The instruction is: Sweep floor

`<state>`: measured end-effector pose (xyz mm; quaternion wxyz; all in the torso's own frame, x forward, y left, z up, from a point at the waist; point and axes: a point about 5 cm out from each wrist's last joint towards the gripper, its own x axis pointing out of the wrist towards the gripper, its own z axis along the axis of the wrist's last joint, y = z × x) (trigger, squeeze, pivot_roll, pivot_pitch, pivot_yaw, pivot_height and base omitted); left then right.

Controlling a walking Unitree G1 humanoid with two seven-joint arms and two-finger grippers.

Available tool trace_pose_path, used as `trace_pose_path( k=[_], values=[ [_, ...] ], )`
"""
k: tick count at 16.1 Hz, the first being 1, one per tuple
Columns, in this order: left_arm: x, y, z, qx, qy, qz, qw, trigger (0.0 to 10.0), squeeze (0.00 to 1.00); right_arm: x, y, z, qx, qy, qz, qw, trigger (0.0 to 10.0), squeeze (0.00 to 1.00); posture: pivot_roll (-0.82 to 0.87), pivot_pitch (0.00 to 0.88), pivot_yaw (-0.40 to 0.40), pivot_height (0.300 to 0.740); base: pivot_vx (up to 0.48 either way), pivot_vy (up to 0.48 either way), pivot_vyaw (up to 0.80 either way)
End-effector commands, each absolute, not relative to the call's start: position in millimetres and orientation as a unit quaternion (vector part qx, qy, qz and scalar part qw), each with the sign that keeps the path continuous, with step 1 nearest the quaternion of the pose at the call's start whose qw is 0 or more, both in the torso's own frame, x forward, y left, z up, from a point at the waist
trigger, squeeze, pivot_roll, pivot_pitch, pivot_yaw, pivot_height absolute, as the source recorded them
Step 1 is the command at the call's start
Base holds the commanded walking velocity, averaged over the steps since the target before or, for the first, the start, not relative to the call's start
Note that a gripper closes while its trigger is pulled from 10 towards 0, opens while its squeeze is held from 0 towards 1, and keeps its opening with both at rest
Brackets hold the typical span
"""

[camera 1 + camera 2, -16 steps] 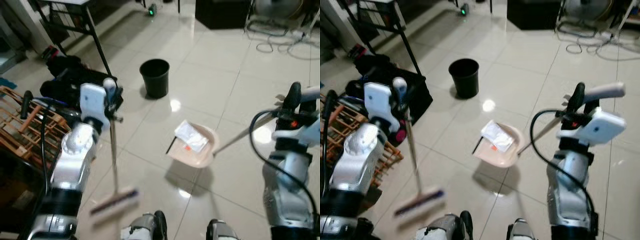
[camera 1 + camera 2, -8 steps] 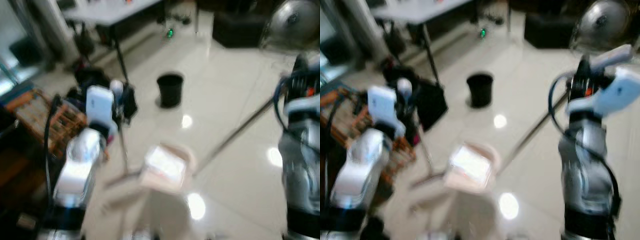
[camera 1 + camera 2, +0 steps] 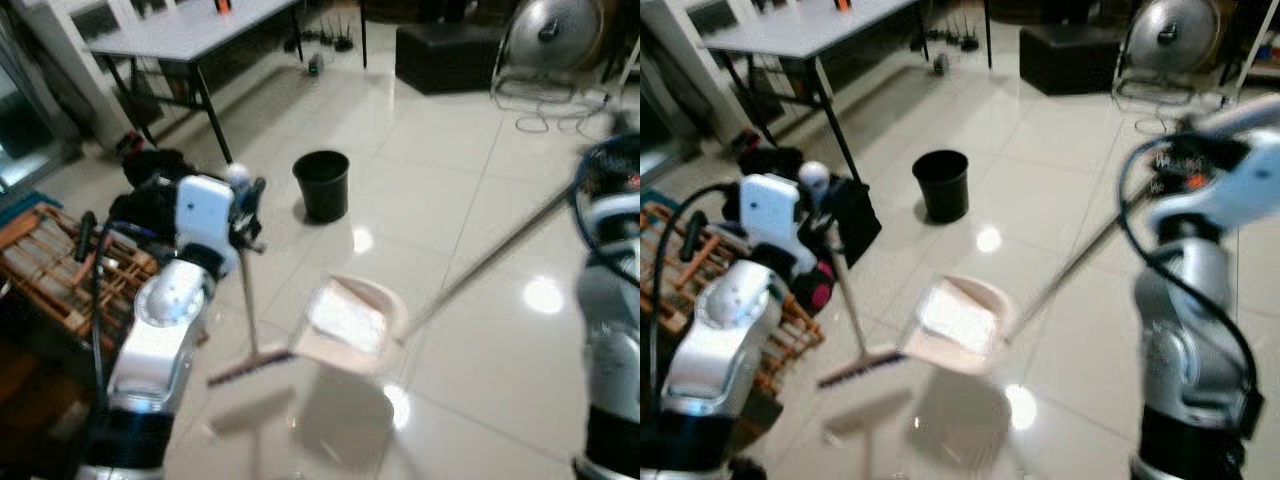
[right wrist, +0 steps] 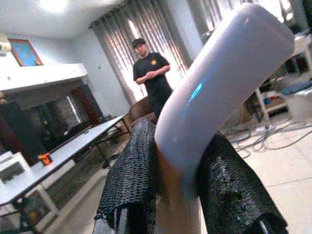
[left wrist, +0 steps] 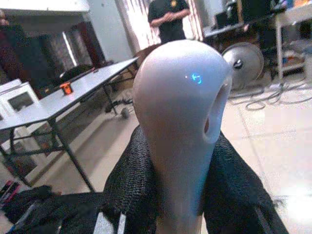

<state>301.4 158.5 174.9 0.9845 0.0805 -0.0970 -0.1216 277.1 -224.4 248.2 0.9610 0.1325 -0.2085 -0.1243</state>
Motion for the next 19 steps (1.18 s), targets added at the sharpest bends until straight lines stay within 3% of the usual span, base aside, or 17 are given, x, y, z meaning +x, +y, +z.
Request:
trace_pose_path(
  k=[1,9,19],
  values=[
    [300,157,180,0.086,-0.108,-0.120,0.983,10.0,0.00,273,-228,262,0.135,-0.235,-0.121,0.955,10.0,0.00,-0.02,0.027,0.147,0.740,0.401,0.000,0.00],
    [296,157,167,0.073,-0.094,-0.106,0.987,10.0,0.00,287,-225,288,0.121,-0.251,-0.086,0.957,10.0,0.00,-0.03,0.000,0.114,0.740,0.416,0.000,0.00],
    [292,162,162,0.081,-0.095,-0.086,0.988,10.0,0.00,295,-228,305,0.164,-0.272,-0.079,0.945,10.0,0.00,-0.01,0.000,0.069,0.740,0.425,0.000,0.00]
  ],
)
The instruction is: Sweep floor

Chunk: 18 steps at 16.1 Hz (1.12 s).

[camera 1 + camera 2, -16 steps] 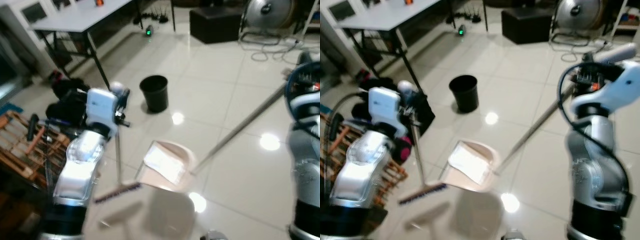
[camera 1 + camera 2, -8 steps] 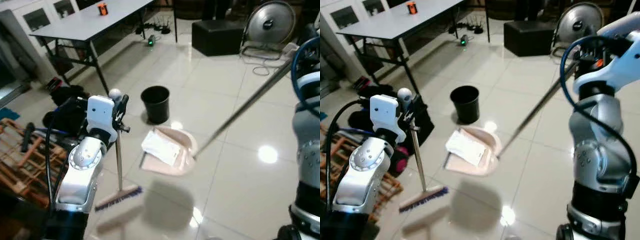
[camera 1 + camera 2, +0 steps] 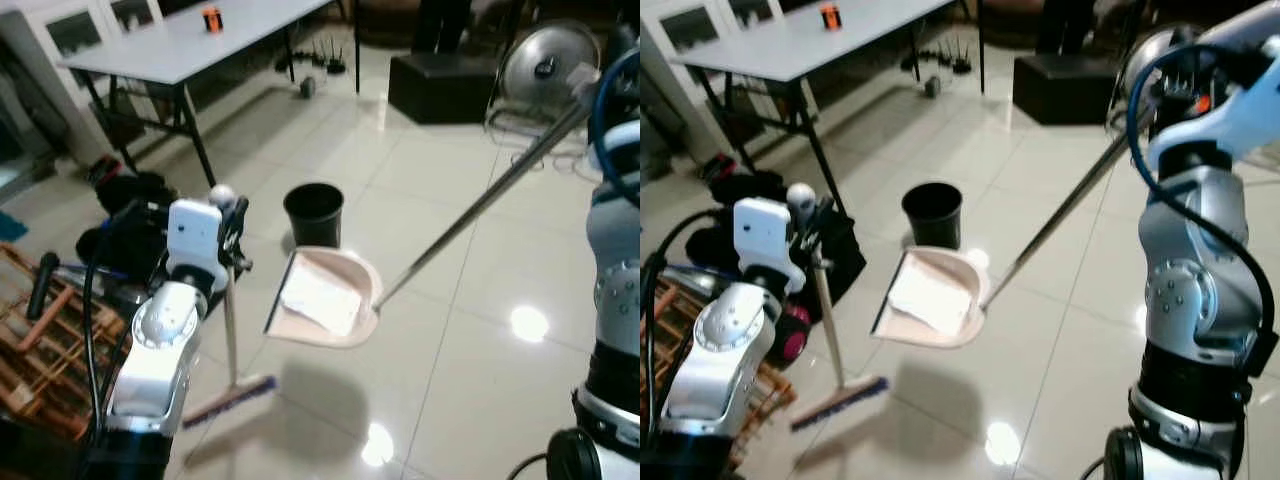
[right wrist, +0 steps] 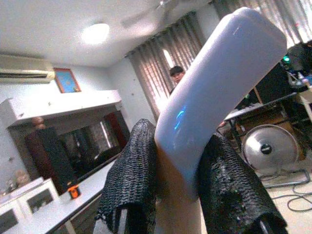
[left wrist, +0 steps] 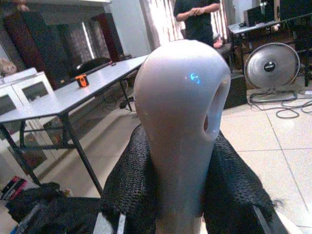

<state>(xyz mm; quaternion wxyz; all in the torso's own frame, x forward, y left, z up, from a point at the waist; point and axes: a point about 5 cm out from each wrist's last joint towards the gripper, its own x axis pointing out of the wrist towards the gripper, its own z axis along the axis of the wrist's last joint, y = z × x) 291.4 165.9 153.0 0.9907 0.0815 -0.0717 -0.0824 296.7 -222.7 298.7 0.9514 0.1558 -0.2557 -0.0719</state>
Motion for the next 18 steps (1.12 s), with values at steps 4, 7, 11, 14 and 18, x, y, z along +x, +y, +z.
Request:
trace_pose_path(
  k=[4,7,11,14,18],
  values=[
    [290,161,161,0.084,-0.094,-0.090,0.988,10.0,0.00,295,-232,307,0.174,-0.278,-0.088,0.940,10.0,0.00,-0.01,0.000,0.077,0.740,0.429,0.000,0.00],
    [292,159,161,0.085,-0.095,-0.094,0.987,10.0,0.00,293,-234,312,0.163,-0.286,-0.088,0.940,10.0,0.00,-0.02,0.000,0.083,0.740,0.428,0.000,0.00],
    [293,154,161,0.082,-0.097,-0.101,0.987,10.0,0.00,294,-230,315,0.147,-0.284,-0.077,0.944,10.0,0.00,-0.02,0.000,0.080,0.740,0.432,0.000,0.00],
    [291,153,160,0.091,-0.096,-0.106,0.985,10.0,0.00,297,-223,319,0.122,-0.280,-0.058,0.951,10.0,0.00,-0.02,0.000,0.071,0.740,0.435,0.000,0.00],
    [289,154,160,0.098,-0.099,-0.098,0.985,10.0,0.00,300,-220,321,0.121,-0.280,-0.050,0.951,10.0,0.00,-0.01,0.000,0.029,0.740,0.433,0.000,0.00]
  ],
)
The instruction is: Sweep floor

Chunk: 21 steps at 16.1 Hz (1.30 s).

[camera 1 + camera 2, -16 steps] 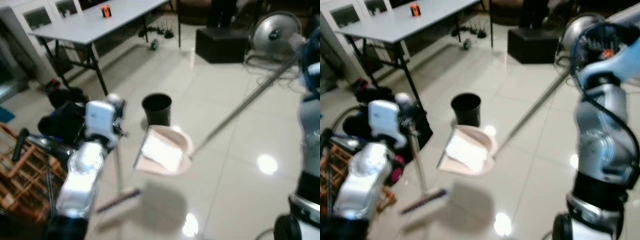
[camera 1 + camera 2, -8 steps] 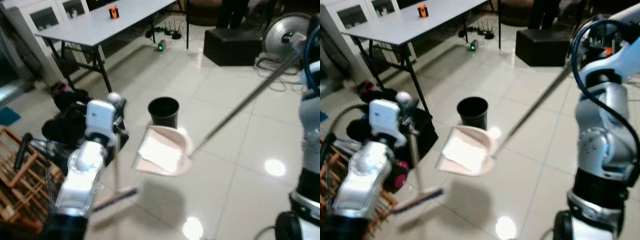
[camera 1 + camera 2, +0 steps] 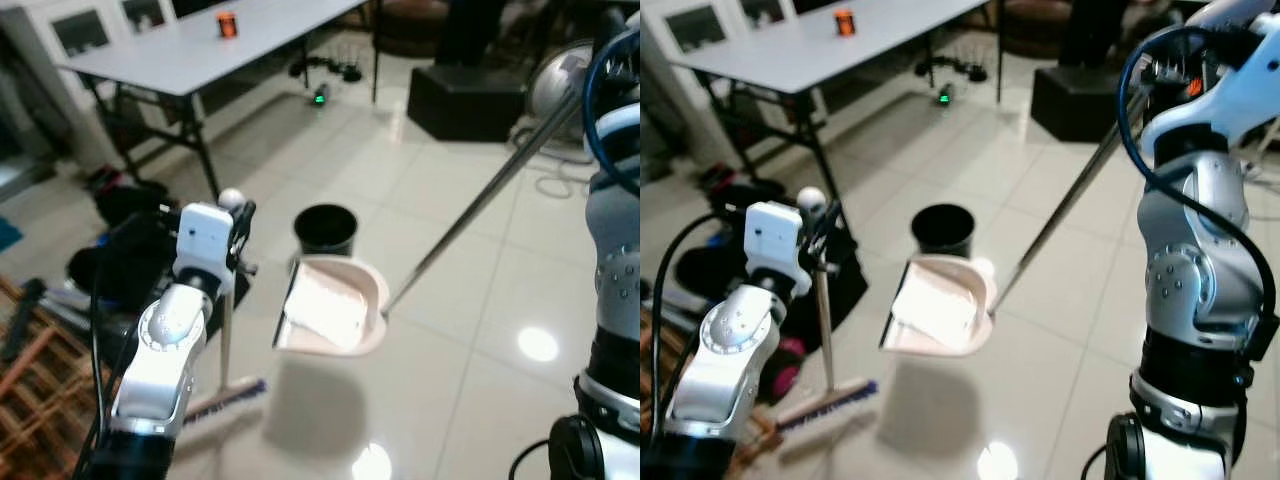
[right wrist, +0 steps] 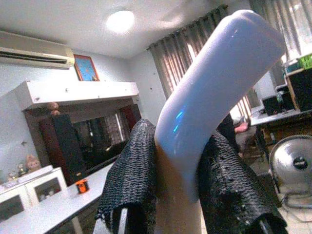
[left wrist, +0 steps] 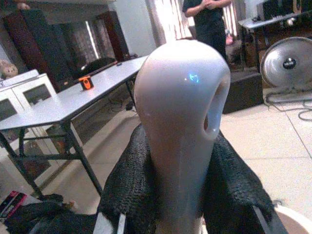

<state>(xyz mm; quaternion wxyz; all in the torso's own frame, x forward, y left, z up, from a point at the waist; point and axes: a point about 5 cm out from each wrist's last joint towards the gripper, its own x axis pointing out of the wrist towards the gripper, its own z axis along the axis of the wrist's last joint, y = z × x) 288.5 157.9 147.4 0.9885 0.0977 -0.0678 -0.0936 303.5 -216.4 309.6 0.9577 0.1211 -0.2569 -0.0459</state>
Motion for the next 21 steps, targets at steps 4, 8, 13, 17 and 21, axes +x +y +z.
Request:
trace_pose_path(
  k=[4,8,13,17,21],
  values=[
    [281,159,161,0.107,-0.103,-0.084,0.985,10.0,0.00,306,-217,321,0.131,-0.280,-0.042,0.950,10.0,0.00,0.01,0.000,-0.014,0.740,0.435,0.000,0.00],
    [278,161,161,0.111,-0.103,-0.078,0.985,10.0,0.00,308,-218,324,0.144,-0.286,-0.044,0.946,10.0,0.00,0.02,0.004,-0.011,0.740,0.434,0.000,0.00],
    [280,159,163,0.106,-0.102,-0.082,0.986,10.0,0.00,306,-222,326,0.153,-0.295,-0.053,0.942,10.0,0.00,0.00,0.005,0.006,0.740,0.435,0.000,-0.16],
    [281,158,162,0.106,-0.099,-0.090,0.985,10.0,0.00,303,-228,327,0.158,-0.303,-0.065,0.938,10.0,0.00,0.00,0.002,0.022,0.740,0.437,0.000,0.00],
    [282,157,161,0.106,-0.097,-0.098,0.985,10.0,0.00,300,-232,324,0.160,-0.303,-0.078,0.936,10.0,0.00,0.00,0.000,0.038,0.740,0.435,0.000,-0.29]
  ],
)
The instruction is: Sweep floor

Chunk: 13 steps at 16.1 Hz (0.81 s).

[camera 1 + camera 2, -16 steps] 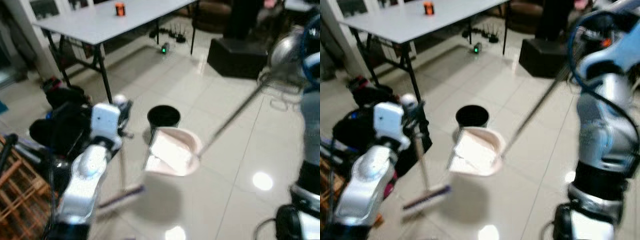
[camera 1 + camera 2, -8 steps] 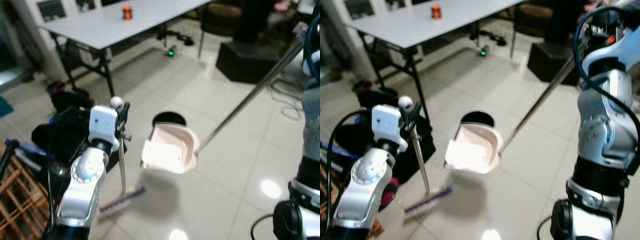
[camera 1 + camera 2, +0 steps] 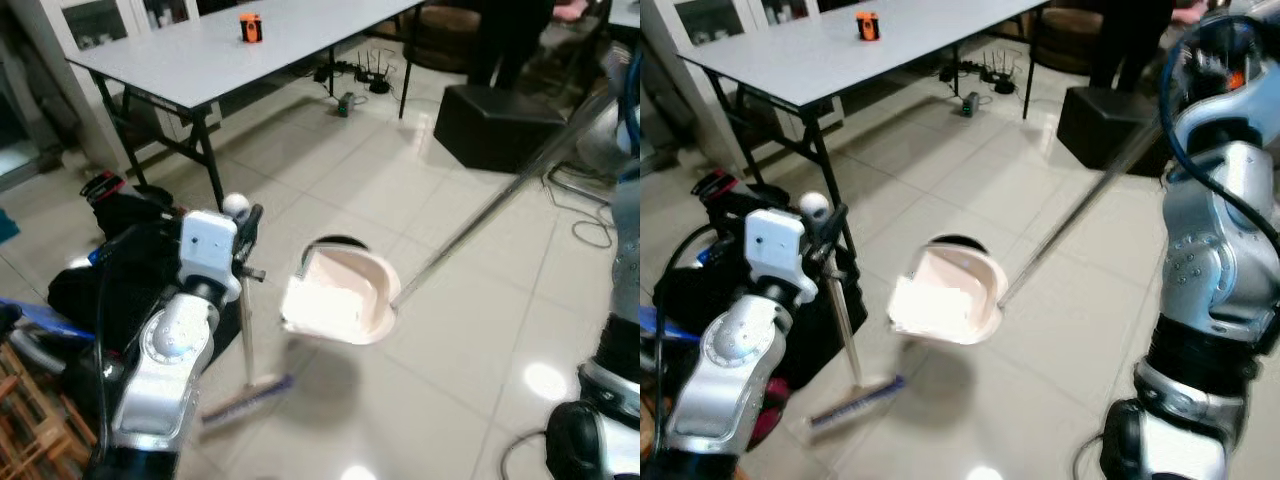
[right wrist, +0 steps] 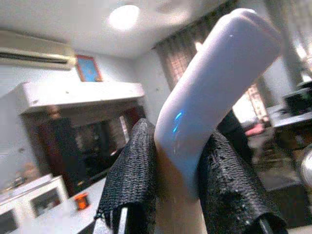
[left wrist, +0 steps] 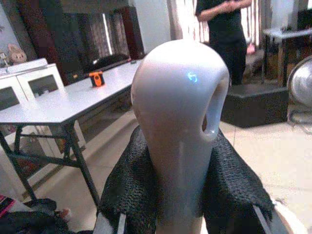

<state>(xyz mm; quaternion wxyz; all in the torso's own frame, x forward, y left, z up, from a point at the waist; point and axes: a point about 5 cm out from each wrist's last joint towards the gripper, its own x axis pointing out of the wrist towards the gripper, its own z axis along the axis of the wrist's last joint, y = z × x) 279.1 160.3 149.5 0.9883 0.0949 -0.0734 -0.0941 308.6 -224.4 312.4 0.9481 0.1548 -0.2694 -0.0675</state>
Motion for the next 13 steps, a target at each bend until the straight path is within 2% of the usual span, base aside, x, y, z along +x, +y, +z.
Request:
trace_pose_path(
  k=[1,2,13],
  values=[
    [282.1,157.0,160.9,0.106,-0.097,-0.099,0.985,10.0,0.00,299.8,-231.7,323.7,0.160,-0.302,-0.078,0.936,10.0,0.00,0.00,0.000,0.038,0.740,0.435,0.000,-0.61],
    [282.1,156.9,160.8,0.106,-0.097,-0.099,0.985,10.0,0.00,299.6,-231.7,323.4,0.160,-0.302,-0.078,0.937,10.0,0.00,0.00,0.000,0.038,0.740,0.435,0.000,-0.61],
    [283.0,156.2,158.5,0.105,-0.096,-0.101,0.985,10.0,0.00,299.7,-230.3,322.5,0.157,-0.303,-0.071,0.937,10.0,0.00,-0.01,0.000,0.034,0.740,0.436,0.000,0.00]
  ],
)
